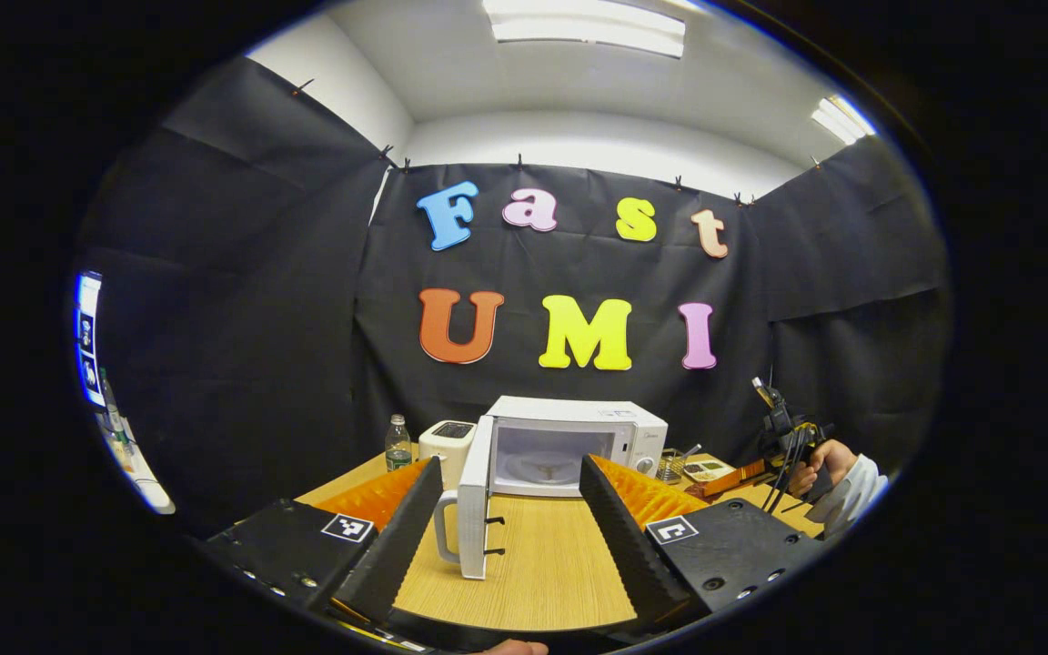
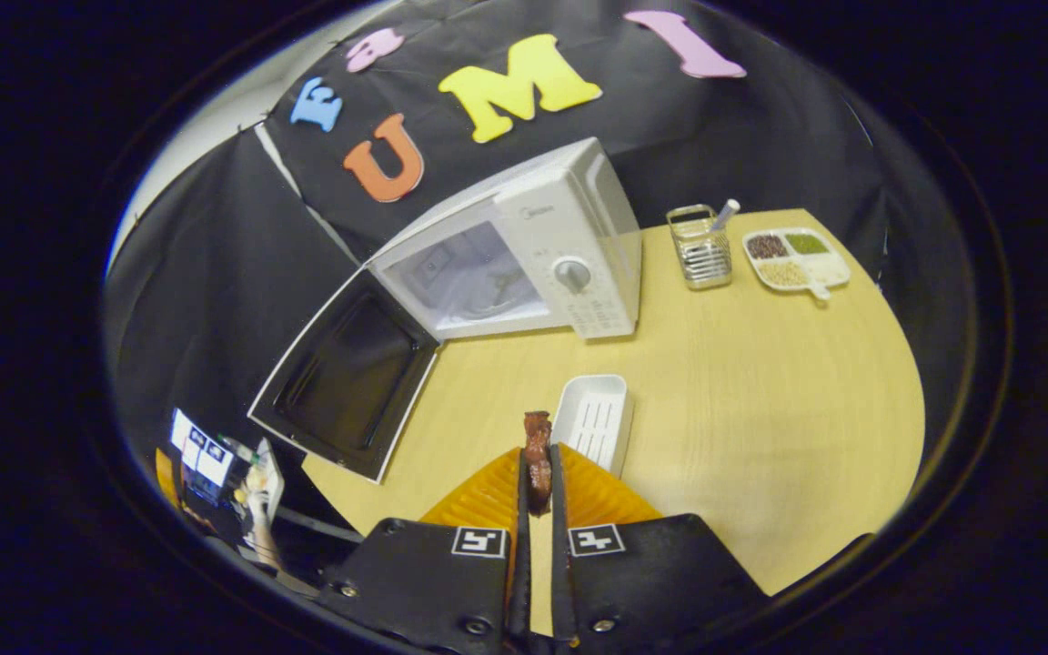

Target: Open the microwave oven with the left hand, put the food in, and close the microwave oven.

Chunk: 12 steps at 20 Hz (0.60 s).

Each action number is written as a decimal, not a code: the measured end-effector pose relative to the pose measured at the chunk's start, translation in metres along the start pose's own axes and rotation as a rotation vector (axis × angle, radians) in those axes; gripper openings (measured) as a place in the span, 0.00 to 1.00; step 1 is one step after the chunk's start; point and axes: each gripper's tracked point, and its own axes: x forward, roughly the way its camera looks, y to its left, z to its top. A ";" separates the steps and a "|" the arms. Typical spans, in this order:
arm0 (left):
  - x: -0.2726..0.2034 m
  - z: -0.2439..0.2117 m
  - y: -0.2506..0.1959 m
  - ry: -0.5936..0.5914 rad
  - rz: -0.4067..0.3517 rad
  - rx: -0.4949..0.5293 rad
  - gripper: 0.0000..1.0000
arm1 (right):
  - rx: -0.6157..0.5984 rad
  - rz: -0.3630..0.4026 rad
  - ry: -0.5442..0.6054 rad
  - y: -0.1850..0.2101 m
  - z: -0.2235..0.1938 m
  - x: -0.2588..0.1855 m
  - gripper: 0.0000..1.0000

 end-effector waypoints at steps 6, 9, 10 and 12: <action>-0.006 0.008 0.000 -0.009 -0.027 0.006 0.93 | -0.280 -0.102 -0.125 0.065 0.003 -0.009 0.12; -0.009 0.007 0.001 -0.013 -0.035 0.017 0.93 | -0.404 -0.179 -0.195 0.088 0.006 0.006 0.12; -0.009 0.007 0.000 -0.011 -0.038 0.022 0.93 | -0.434 -0.200 -0.222 0.096 0.008 0.013 0.12; -0.012 0.011 0.001 -0.018 -0.043 0.035 0.93 | -0.479 -0.224 -0.275 0.111 0.013 0.029 0.12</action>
